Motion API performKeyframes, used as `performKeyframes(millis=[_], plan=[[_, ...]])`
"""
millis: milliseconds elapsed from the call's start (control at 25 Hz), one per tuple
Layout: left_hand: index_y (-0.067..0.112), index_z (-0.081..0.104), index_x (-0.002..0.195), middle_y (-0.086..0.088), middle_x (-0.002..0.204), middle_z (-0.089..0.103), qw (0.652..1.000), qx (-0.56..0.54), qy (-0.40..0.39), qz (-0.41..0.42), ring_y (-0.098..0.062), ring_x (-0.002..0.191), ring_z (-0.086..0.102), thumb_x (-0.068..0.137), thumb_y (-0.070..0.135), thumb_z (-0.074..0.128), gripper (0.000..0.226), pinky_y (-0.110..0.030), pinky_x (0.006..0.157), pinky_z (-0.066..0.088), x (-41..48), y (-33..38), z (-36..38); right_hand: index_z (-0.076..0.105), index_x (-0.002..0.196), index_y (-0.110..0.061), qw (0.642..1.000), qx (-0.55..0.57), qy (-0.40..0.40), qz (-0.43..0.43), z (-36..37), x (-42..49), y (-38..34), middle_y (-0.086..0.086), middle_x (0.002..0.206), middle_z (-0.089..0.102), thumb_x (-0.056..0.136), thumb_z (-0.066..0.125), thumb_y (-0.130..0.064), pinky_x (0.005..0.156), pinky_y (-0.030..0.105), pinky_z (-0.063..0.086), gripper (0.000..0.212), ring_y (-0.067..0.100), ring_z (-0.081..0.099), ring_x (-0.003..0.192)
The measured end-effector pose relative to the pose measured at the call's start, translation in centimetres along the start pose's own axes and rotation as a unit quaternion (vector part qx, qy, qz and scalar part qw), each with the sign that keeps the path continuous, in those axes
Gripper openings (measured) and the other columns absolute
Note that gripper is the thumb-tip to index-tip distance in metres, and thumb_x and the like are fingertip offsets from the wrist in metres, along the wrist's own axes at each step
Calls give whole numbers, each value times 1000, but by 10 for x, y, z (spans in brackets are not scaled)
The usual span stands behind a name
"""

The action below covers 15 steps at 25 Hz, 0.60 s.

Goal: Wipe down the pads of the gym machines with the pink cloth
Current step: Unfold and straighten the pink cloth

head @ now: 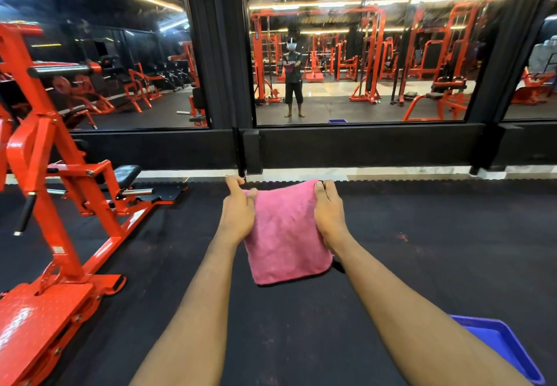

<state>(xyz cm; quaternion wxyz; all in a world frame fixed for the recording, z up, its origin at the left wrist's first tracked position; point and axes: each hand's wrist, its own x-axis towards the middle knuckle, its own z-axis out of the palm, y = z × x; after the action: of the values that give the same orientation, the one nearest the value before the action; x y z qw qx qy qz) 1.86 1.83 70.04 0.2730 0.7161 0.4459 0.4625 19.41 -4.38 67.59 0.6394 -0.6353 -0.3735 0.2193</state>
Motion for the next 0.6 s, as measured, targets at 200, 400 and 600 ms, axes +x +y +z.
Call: performKeyframes(millis=[200,400,600], plan=[[16,34,122,4,80,53,996,-28,58,53,-9,68,54,104,24,48,24,-19,60,41,12,-17,-17,45,96,-11,998,-57,-1,-20,22,5,3,1,83,52,109,35,-37,61,29,39,31,11,45,71],[15,36,120,5,97,55,997,-27,56,51,-7,81,55,104,23,48,22,-33,76,46,28,-46,-42,46,98,-12,997,-73,-17,-23,63,9,0,-2,82,52,109,36,-37,59,25,36,29,9,45,70],[22,30,129,7,104,53,999,-39,-23,1,-4,90,57,100,8,47,37,-16,73,44,52,-82,-69,43,94,-15,998,-59,-12,-13,108,19,4,-3,78,46,109,35,-41,55,22,36,30,8,39,65]])
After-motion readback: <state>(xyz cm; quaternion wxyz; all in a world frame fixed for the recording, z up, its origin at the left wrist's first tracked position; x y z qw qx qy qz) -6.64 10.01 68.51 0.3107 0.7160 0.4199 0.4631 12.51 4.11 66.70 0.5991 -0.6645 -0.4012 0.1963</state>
